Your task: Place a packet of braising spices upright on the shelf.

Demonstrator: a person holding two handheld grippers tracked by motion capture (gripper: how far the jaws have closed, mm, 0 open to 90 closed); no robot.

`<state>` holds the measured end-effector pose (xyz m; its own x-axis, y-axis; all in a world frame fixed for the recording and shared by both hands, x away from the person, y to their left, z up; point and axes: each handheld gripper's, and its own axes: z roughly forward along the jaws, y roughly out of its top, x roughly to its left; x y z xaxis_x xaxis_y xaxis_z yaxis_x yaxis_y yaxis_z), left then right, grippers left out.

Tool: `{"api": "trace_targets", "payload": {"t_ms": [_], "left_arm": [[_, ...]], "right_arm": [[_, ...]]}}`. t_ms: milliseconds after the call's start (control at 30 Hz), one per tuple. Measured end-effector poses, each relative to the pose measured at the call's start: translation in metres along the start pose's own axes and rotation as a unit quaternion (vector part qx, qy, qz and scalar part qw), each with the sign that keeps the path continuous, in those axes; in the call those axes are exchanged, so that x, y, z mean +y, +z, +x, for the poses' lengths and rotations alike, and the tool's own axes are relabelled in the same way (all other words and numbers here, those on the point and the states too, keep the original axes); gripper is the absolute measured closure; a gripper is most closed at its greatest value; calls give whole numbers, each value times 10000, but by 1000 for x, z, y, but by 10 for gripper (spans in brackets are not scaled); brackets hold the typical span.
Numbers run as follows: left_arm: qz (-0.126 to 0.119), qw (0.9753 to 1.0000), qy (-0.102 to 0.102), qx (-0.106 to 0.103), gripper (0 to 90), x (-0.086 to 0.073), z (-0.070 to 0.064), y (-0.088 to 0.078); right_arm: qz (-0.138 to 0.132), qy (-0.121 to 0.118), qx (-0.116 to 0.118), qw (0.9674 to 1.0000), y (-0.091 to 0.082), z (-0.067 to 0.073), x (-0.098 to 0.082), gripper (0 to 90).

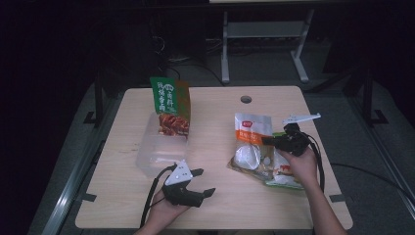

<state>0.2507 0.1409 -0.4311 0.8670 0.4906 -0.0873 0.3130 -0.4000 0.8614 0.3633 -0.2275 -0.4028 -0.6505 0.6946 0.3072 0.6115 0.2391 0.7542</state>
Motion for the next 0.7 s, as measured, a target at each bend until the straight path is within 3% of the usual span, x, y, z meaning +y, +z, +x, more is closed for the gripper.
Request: {"api": "trace_targets", "payload": {"t_ms": [100, 267, 467, 533, 667, 700], "left_arm": [[-46, 10000, -41, -61, 250, 2, -1, 2], [11, 9999, 61, -147, 251, 5, -5, 8], [60, 9997, 96, -212, 251, 14, -9, 29], [133, 9997, 164, -126, 251, 17, -9, 39], [188, 9995, 243, 56, 252, 22, -1, 57], [137, 9998, 141, 104, 255, 24, 2, 63]], "right_arm": [[-162, -131, 172, 9996, -4, 9, 2, 897], [-304, -447, 334, 9980, -9, 24, 3, 899], [-347, -736, 561, 9951, -13, 37, 1, 899], [-451, -879, 651, 9930, -14, 40, -1, 898], [-533, -859, 765, 9919, -14, 37, -9, 898], [-518, -862, 771, 9919, -15, 37, -10, 898]]}}
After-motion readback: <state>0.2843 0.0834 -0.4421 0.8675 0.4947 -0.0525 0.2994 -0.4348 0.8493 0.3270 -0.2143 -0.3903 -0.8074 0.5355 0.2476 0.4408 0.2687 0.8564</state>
